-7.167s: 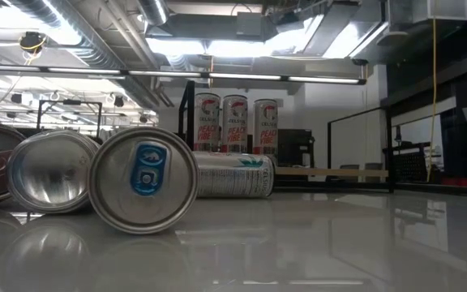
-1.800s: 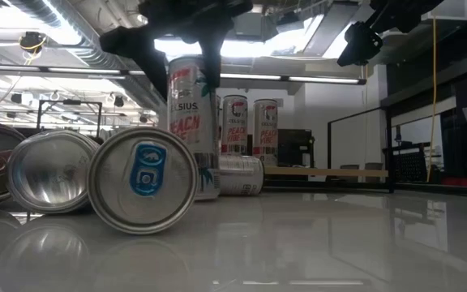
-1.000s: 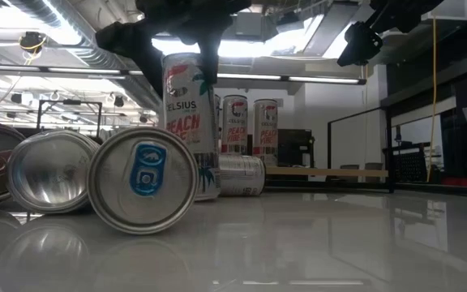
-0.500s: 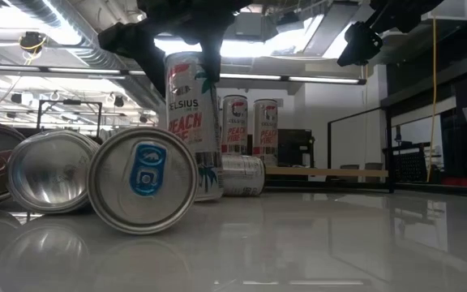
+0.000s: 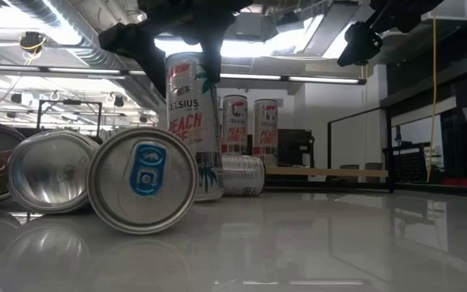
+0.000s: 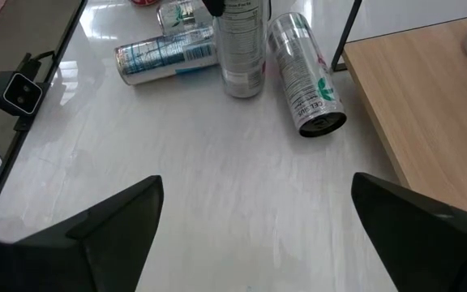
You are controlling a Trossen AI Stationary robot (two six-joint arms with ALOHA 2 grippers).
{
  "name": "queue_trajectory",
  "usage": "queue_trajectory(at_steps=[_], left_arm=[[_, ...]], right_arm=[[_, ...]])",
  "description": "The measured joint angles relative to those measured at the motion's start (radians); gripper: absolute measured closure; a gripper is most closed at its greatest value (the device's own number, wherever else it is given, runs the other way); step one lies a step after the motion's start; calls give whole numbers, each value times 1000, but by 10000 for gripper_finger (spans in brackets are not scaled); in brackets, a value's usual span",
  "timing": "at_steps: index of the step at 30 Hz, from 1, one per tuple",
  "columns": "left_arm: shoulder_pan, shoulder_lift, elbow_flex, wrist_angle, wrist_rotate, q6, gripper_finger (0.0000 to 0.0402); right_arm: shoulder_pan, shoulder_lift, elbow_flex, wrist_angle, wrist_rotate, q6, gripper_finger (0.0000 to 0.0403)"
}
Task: Place canned beverage on shelf
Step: Put the white pink soda can on the shelf aligned with the other white pink soda can
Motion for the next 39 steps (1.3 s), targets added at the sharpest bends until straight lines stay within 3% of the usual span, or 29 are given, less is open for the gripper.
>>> queue_trajectory(at_steps=[9, 20, 32, 39], left_arm=[[0, 1, -1, 29, 1, 13, 109], [0, 2, -1, 43, 1, 1, 30], [-1, -57, -1, 72, -5, 36, 32], [7, -139, -1, 77, -31, 143, 32]], right_arm=[[0, 0, 0, 0, 0, 0, 8], [0, 0, 0, 0, 0, 0, 8], [0, 0, 0, 123, -21, 0, 8], [0, 26, 0, 238, -29, 12, 8]])
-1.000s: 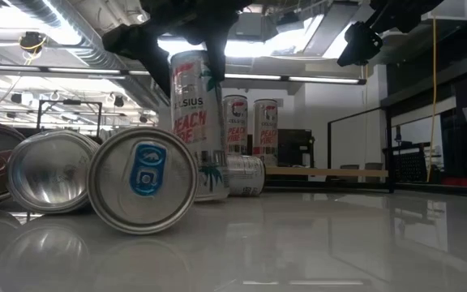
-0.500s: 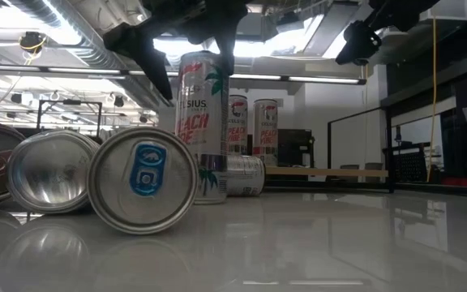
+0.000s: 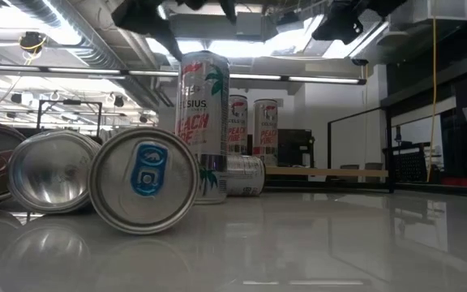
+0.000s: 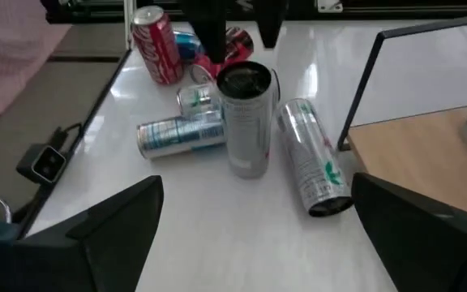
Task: Place canned beverage on shelf
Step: Put the white pink soda can on the shelf aligned with the other white pink soda can
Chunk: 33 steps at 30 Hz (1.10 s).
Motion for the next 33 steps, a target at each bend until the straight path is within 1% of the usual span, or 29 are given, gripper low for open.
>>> queue_trajectory(at_steps=[5, 8, 13, 15, 18, 22, 25, 28, 30, 33], left_arm=[[12, -72, 0, -14, -6, 127, 32], [20, -121, 0, -40, -12, 220, 32], [38, -209, 0, -122, -56, 353, 32], [52, -247, 0, -159, -82, 405, 32], [73, -301, 0, -223, -115, 483, 32], [109, -367, 0, -271, -121, 600, 32], [137, -400, 1, -288, -121, 666, 32], [160, -425, 1, -309, -122, 716, 32], [173, -438, 1, -329, -121, 743, 32], [182, -447, 1, -342, -122, 750, 32]], right_arm=[[0, 58, 0, 147, -5, 68, 8], [0, 114, 0, 252, -29, 93, 8], [1, 226, 0, 459, -34, 162, 8], [1, 272, 0, 549, -22, 198, 8], [6, 338, 12, 634, 3, 224, 8], [39, 424, 79, 642, 111, 223, 8], [66, 486, 152, 615, 168, 218, 8], [88, 531, 239, 505, 224, 218, 8], [101, 562, 302, 402, 270, 218, 8], [120, 607, 394, 257, 335, 218, 8]])
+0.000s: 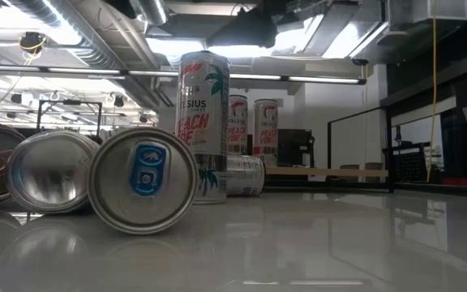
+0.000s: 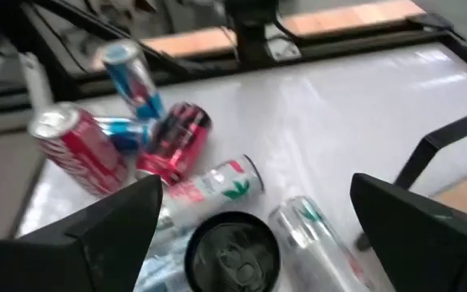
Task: Place canned beverage on shelf
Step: Put the white pink soda can on the shelf aligned with the other white pink soda can
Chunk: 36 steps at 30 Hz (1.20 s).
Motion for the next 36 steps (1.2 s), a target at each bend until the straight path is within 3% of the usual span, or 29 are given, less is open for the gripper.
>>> queue_trajectory(at_steps=[5, 11, 36], left_arm=[[1, -1, 0, -23, -12, 2, 32], [1, 3, 0, -24, -14, 1, 32], [1, 3, 0, -27, -13, 1, 32]], right_arm=[[8, 65, 106, -138, 28, 31, 8], [12, 86, 119, -204, 23, 60, 8], [32, 188, 118, -229, 51, 98, 9]])
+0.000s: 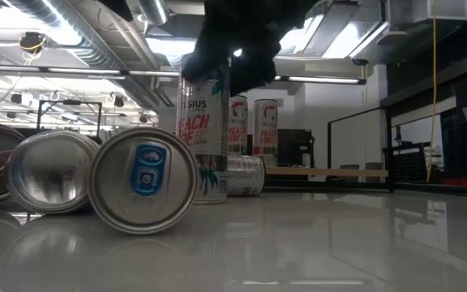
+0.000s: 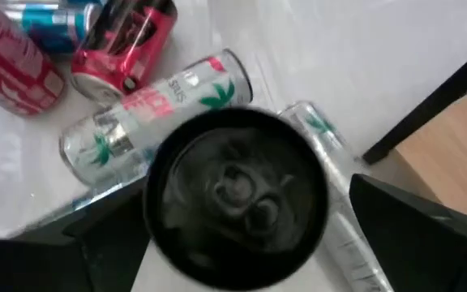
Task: Place canned beverage on shelf
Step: Put the white pink soda can on the shelf aligned with the other white pink soda can
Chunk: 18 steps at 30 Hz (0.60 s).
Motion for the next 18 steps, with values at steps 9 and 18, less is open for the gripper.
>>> queue_trajectory(at_steps=[9, 18], left_arm=[[-1, 0, 0, -1, 0, 0, 32], [-3, 0, 0, -1, 0, 17, 32]], right_arm=[[-2, -2, 2, 15, 6, 0, 91], [-4, -25, 0, -11, -43, -8, 164]])
